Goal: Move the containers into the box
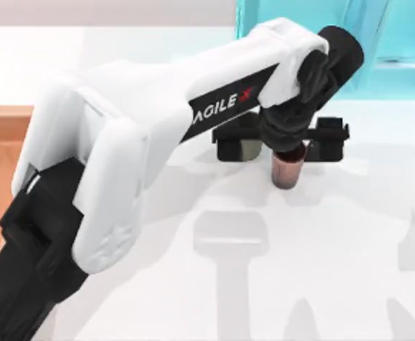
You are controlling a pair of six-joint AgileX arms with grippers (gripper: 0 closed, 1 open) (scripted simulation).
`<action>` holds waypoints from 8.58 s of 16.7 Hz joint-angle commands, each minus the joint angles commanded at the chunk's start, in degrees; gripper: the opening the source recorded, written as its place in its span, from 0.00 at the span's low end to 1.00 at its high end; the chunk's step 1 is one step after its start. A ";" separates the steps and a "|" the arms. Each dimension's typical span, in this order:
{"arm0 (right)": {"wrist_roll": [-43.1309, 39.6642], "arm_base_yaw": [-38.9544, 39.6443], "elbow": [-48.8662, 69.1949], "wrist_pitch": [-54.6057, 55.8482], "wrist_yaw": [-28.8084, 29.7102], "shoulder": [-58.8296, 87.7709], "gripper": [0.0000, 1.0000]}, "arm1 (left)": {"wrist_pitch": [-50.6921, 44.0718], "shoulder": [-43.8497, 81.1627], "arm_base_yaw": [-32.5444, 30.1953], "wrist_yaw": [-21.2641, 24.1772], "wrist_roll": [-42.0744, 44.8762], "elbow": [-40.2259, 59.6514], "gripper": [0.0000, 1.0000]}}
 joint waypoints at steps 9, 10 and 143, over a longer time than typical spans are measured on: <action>0.00 0.00 0.00 0.00 0.00 0.00 1.00 | 0.00 0.00 0.00 0.00 0.00 0.00 0.17; 0.00 0.00 0.00 0.00 0.00 0.00 1.00 | 0.00 0.00 0.00 0.00 0.00 0.00 0.10; 0.00 0.00 0.00 0.00 0.00 0.00 1.00 | -10.34 -4.17 7.53 1.55 7.48 7.60 1.00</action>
